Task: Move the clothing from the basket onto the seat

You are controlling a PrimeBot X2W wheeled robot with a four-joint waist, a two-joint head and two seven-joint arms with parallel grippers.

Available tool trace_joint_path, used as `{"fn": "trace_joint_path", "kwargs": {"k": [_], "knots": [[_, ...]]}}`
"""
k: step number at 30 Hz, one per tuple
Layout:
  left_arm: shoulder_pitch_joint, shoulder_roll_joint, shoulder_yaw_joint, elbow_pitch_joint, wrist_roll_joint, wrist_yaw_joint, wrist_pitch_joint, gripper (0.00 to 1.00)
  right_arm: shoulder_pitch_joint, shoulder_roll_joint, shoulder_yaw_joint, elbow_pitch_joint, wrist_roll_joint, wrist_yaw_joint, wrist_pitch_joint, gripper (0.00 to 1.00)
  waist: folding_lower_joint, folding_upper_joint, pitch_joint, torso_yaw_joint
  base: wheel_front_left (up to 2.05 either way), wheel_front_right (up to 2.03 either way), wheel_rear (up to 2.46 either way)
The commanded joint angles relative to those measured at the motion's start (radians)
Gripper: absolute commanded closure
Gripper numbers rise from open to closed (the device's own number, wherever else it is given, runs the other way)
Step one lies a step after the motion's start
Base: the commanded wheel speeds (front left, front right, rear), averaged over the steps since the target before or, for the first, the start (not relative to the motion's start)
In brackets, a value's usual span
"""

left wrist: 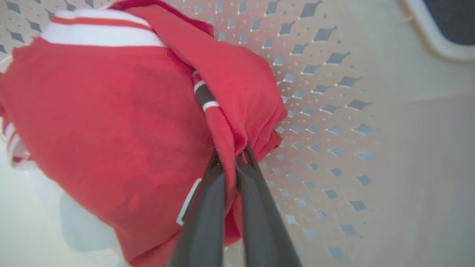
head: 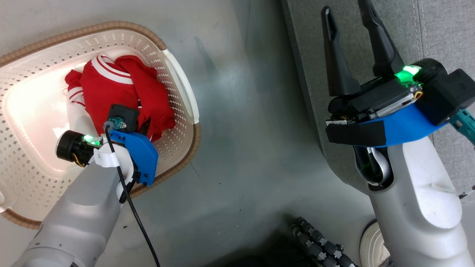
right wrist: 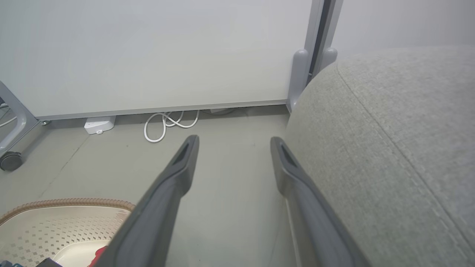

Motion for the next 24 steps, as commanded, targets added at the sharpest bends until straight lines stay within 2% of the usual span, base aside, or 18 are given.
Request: {"fn": "trace_joint_path", "kwargs": {"k": [1, 6, 11, 18, 24], "knots": [[-0.021, -0.002, -0.003, 0.005, -0.007, -0.002, -0.009, 1.0, -0.005, 0.001, 0.002, 0.005, -0.01, 0.0, -0.005, 0.0, 0.0, 0.0, -0.009, 0.005, 0.0, 0.0, 0.0], [-0.018, -0.013, -0.014, 0.015, -0.017, -0.002, -0.026, 1.0, 0.0, 0.001, -0.005, 0.023, -0.026, 0.0, -0.005, 0.0, 0.0, 0.0, -0.043, 0.022, 0.0, 0.0, 0.0], [0.009, -0.038, -0.028, 0.025, -0.028, -0.002, -0.069, 1.0, 0.013, 0.001, -0.013, 0.053, -0.05, 0.0, -0.005, 0.0, 0.0, 0.0, -0.128, 0.058, 0.0, 0.0, 0.0], [0.056, -0.084, -0.071, -0.008, -0.047, -0.002, -0.128, 1.0, 0.068, 0.001, -0.042, 0.112, -0.087, 0.0, 0.0, 0.0, 0.0, 0.0, -0.305, 0.124, 0.0, 0.0, 0.0], [0.104, -0.098, -0.123, -0.05, -0.073, -0.002, -0.154, 1.0, 0.139, 0.0, -0.068, 0.153, -0.101, 0.0, 0.025, 0.0, 0.0, 0.0, -0.475, 0.179, 0.0, 0.0, 0.0]]}}
